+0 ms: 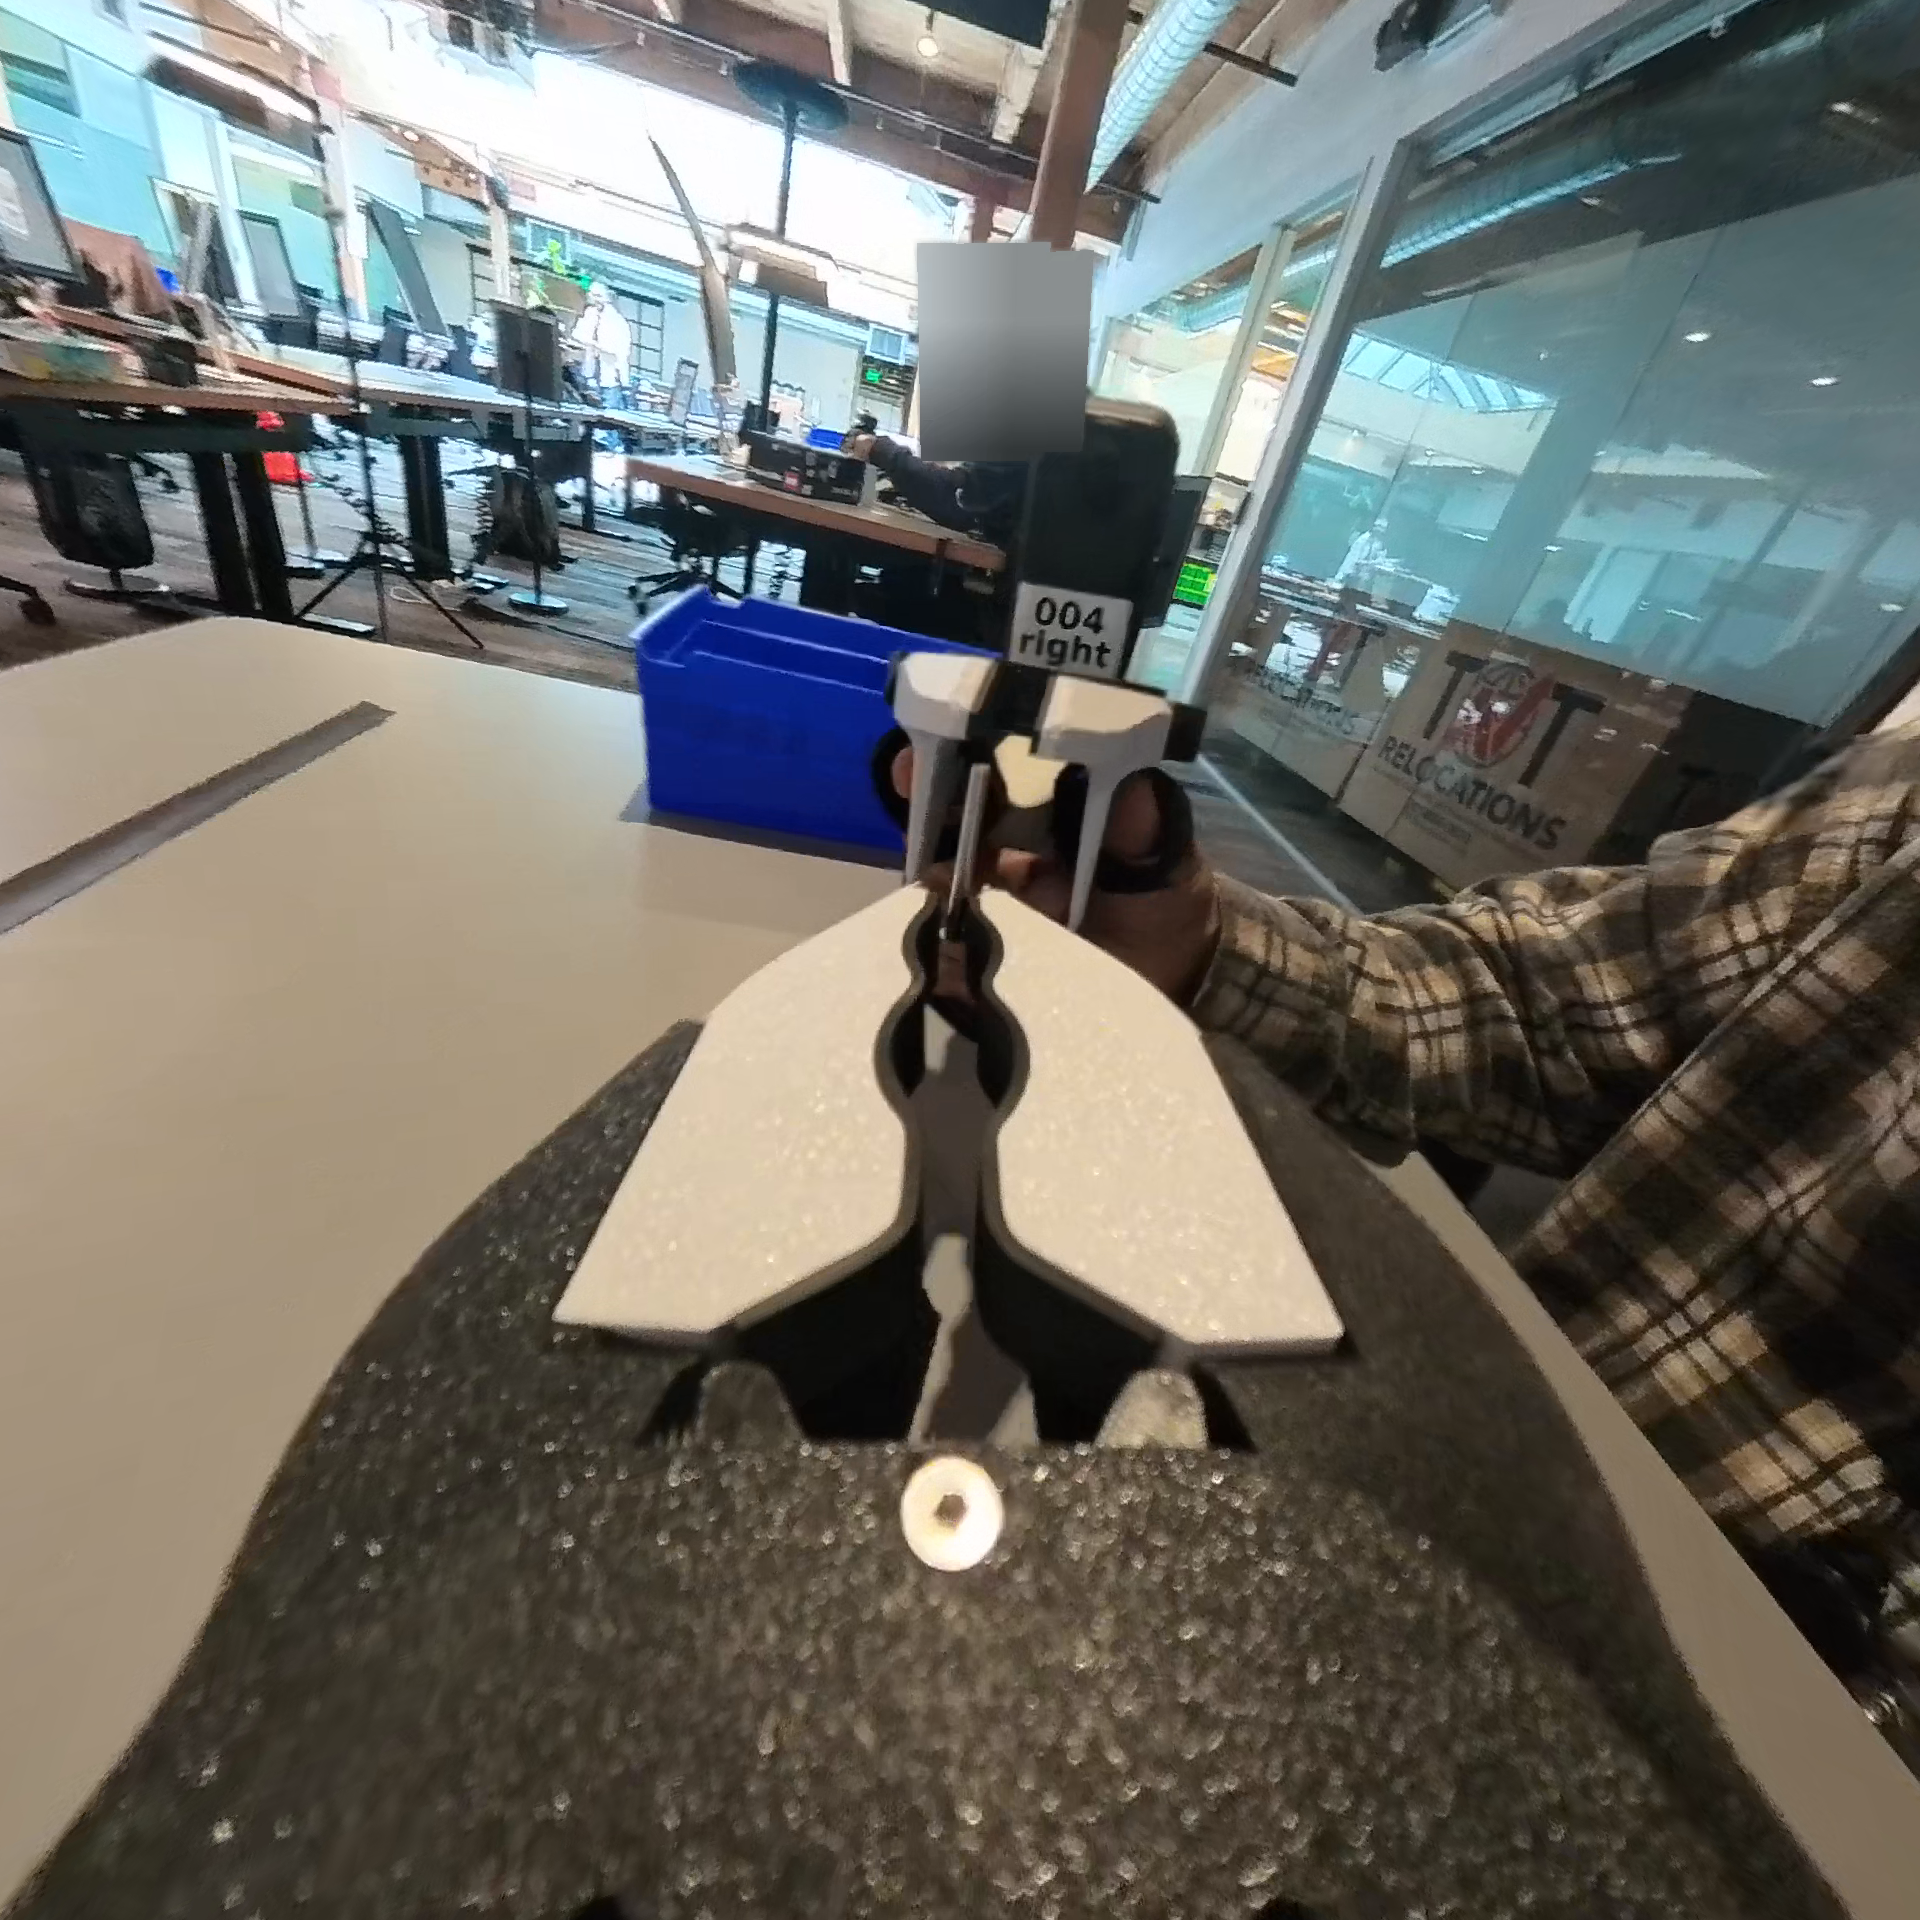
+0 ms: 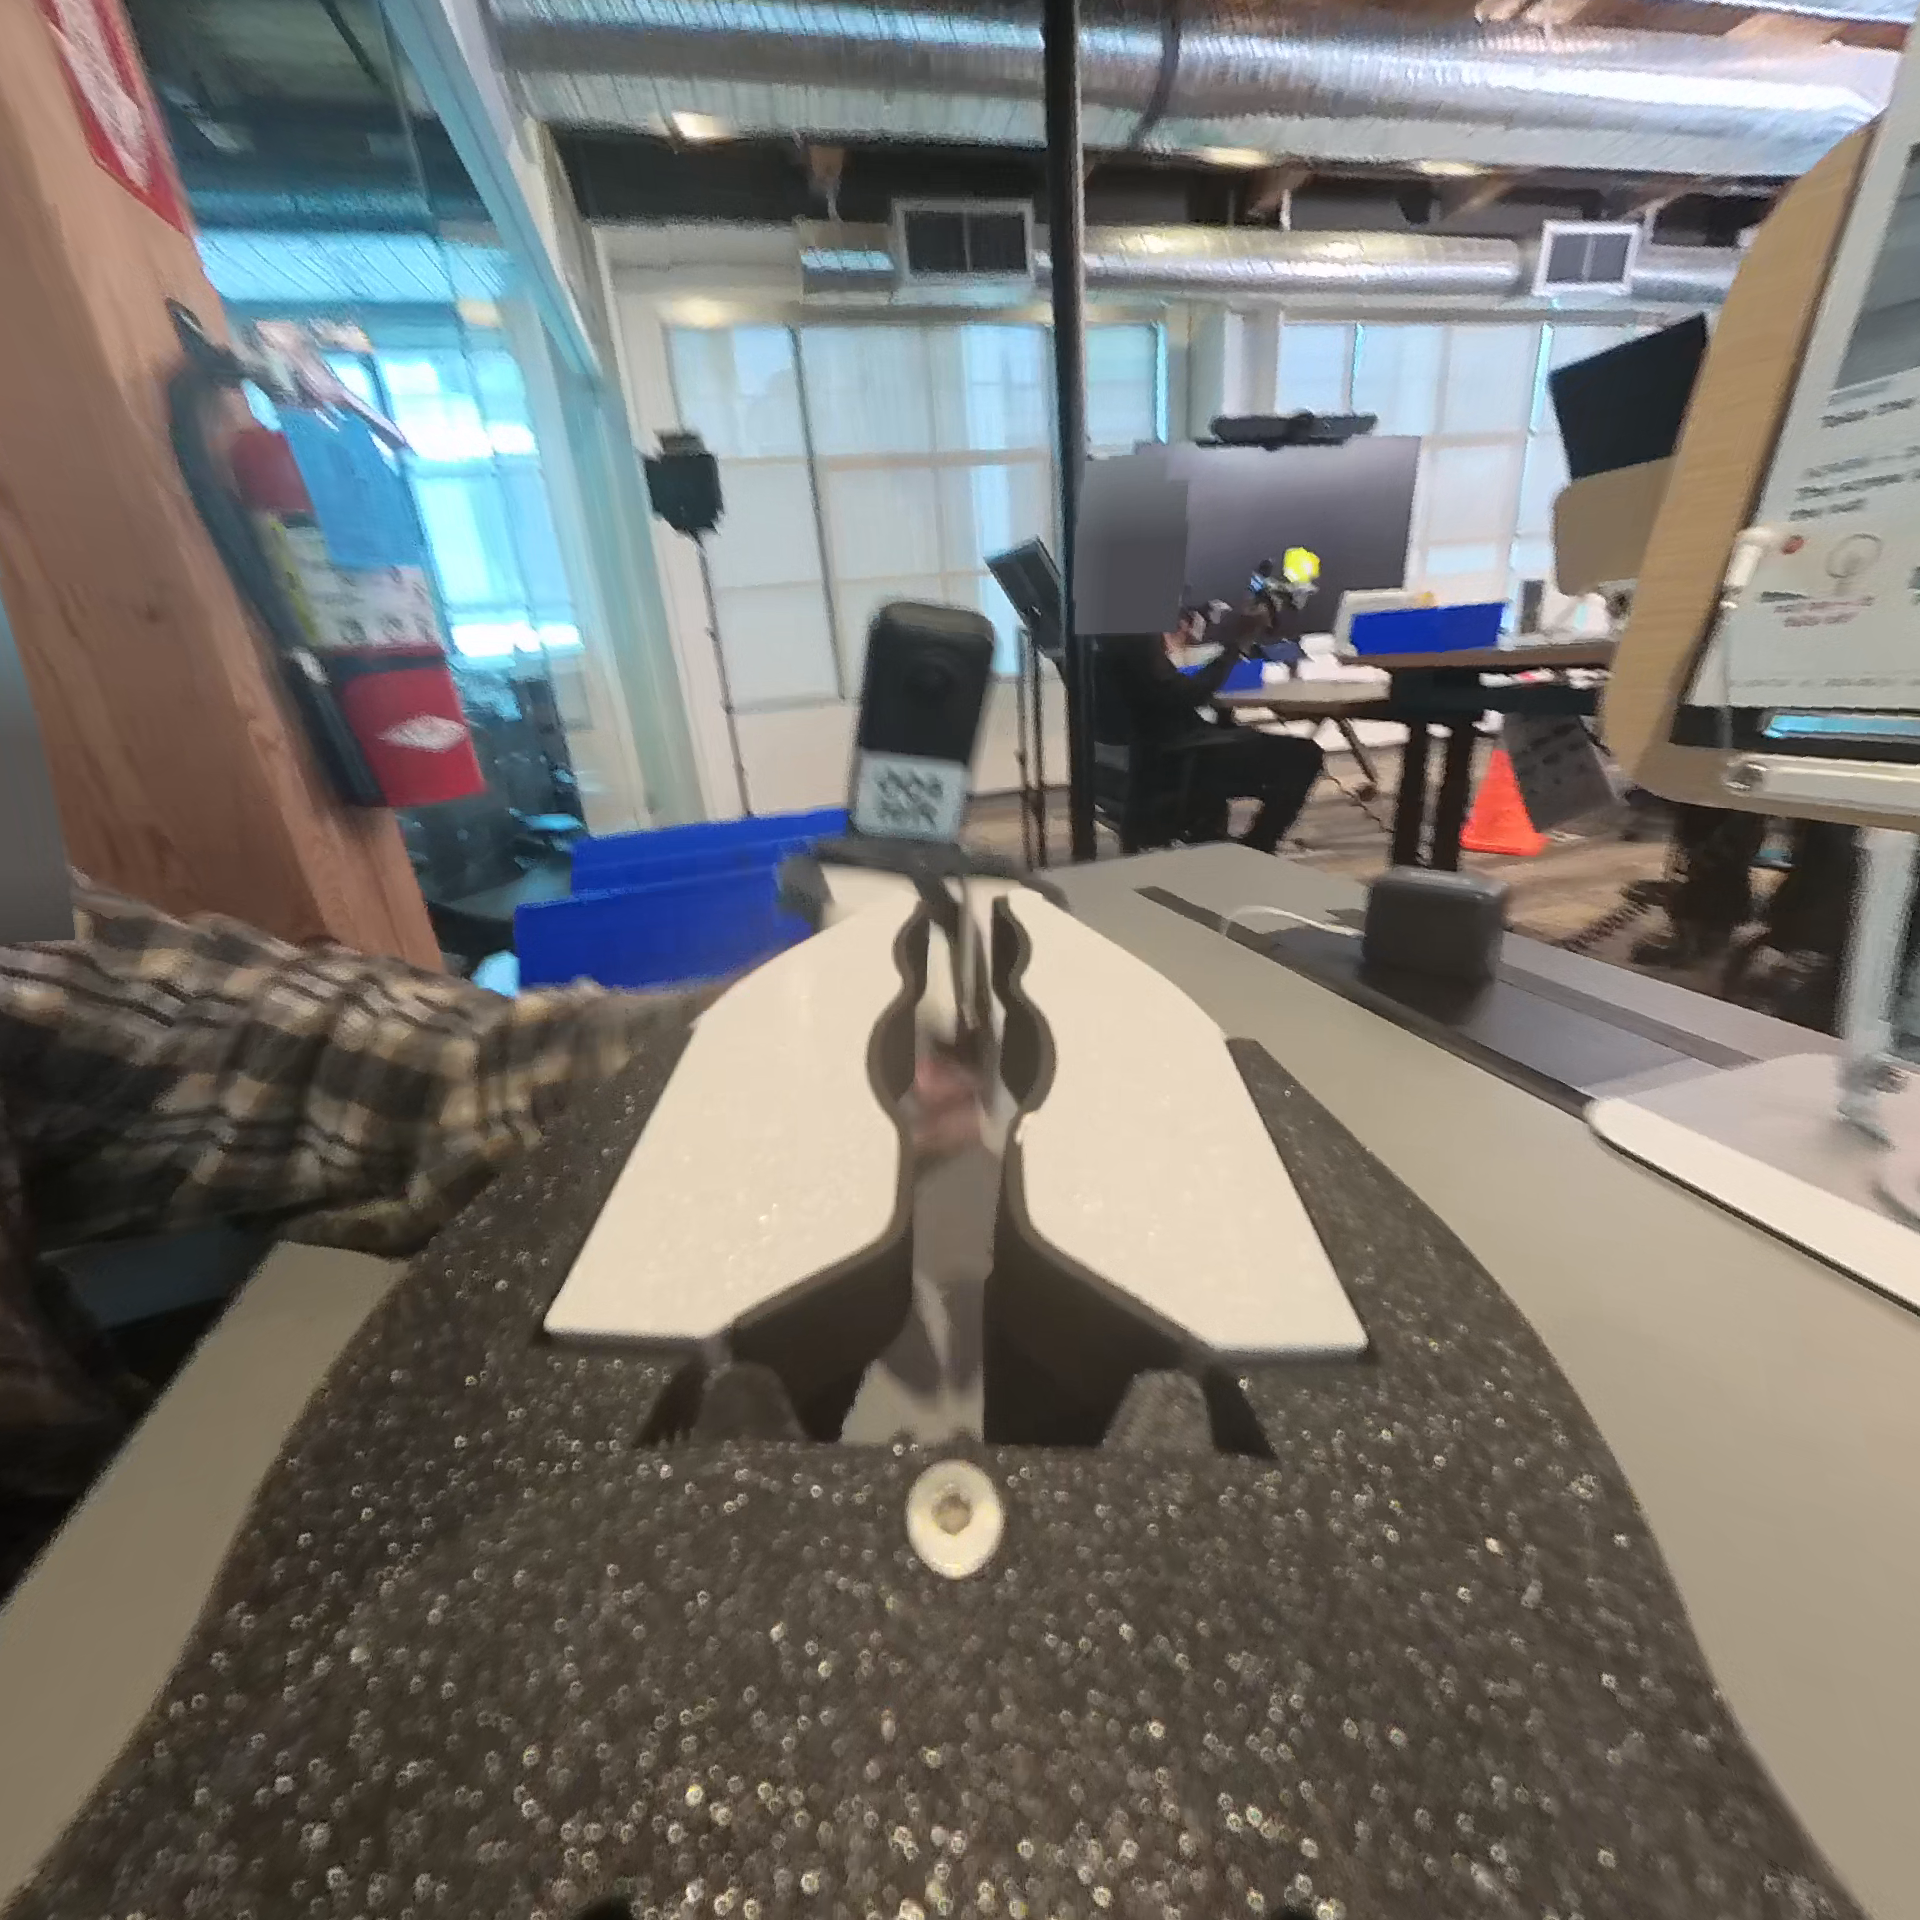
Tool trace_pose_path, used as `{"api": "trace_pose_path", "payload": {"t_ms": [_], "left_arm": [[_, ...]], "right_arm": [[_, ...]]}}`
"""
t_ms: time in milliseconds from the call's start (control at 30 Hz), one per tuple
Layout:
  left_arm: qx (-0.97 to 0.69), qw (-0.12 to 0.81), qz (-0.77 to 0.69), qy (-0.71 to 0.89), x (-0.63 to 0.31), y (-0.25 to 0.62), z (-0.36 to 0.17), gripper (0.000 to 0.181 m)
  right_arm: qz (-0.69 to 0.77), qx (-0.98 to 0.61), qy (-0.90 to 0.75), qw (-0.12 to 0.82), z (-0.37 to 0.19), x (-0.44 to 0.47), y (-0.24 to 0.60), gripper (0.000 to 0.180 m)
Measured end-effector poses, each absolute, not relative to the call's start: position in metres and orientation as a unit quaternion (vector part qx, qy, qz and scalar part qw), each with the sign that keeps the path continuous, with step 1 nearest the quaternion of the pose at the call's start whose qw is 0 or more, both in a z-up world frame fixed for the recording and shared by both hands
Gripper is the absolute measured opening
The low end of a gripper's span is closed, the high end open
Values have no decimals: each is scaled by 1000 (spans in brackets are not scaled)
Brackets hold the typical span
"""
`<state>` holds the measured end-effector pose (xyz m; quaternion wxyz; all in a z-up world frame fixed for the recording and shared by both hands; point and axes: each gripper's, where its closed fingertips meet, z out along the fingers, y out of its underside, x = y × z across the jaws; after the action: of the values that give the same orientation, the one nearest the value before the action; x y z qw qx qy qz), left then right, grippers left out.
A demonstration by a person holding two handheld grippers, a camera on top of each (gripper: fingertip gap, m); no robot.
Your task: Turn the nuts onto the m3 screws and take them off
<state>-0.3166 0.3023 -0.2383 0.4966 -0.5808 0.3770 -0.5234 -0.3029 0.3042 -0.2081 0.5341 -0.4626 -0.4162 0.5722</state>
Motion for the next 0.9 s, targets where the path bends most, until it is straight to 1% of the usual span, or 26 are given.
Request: {"api": "trace_pose_path", "payload": {"t_ms": [100, 200, 333, 467, 600, 900], "left_arm": [[-601, 514, -493, 362, -342, 302, -239, 4], [-632, 520, -464, 339, -370, 296, -254, 4], [-656, 524, -447, 310, -402, 281, -270, 4], [-662, 538, -421, 309, -419, 273, -278, 4], [-660, 536, -427, 308, -423, 277, -277, 4], [-658, 553, -406, 310, -431, 276, -269, 4]], "right_arm": [[527, -488, -444, 535, -219, -303, 309, 10], [469, -521, -501, 508, -244, -313, 309, 10], [388, -547, -593, 445, -284, -322, 299, 13], [357, -563, -653, 359, -317, -322, 287, 14], [328, -573, -696, 282, -345, -320, 278, 20], [269, -565, -756, 194, -378, -329, 271, 15]]}}
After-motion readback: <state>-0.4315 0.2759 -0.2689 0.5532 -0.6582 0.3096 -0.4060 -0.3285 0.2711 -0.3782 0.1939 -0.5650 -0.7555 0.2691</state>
